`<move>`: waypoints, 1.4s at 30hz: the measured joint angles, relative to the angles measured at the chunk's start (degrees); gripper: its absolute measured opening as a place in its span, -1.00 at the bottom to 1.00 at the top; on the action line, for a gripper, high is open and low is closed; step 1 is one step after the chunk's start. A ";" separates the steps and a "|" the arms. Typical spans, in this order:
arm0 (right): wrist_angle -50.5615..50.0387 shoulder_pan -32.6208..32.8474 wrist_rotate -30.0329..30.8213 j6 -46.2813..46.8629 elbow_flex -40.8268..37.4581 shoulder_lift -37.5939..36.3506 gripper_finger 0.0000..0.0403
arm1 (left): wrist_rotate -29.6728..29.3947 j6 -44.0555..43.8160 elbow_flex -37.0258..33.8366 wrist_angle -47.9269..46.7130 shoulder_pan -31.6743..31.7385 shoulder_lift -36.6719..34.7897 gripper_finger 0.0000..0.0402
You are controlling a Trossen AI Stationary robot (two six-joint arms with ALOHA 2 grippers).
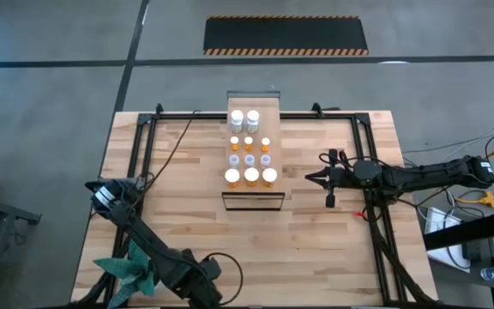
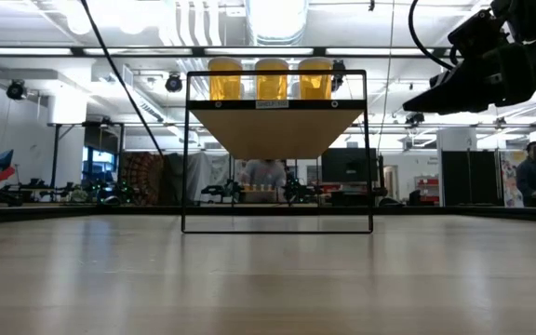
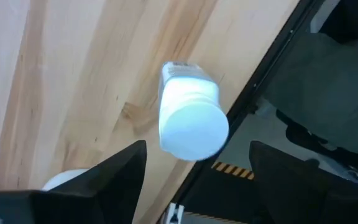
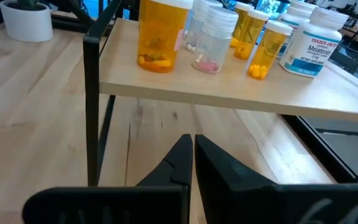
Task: Pick and place medicine bottles onto shelf by color
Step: Put the white pill bottle aligned with the other white pill bottles on the shelf
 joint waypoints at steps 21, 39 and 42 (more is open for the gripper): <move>0.80 0.00 0.00 -0.44 -0.42 0.02 -0.96 | -1.68 7.49 -1.27 3.02 -0.25 1.88 0.18; 0.78 0.00 0.00 -0.39 -0.44 0.04 -0.96 | -2.76 5.67 -1.76 2.60 2.42 1.13 -0.26; 0.78 0.00 0.00 -0.37 -0.44 0.04 -0.96 | -3.52 3.69 -1.79 2.83 4.41 -0.10 -0.26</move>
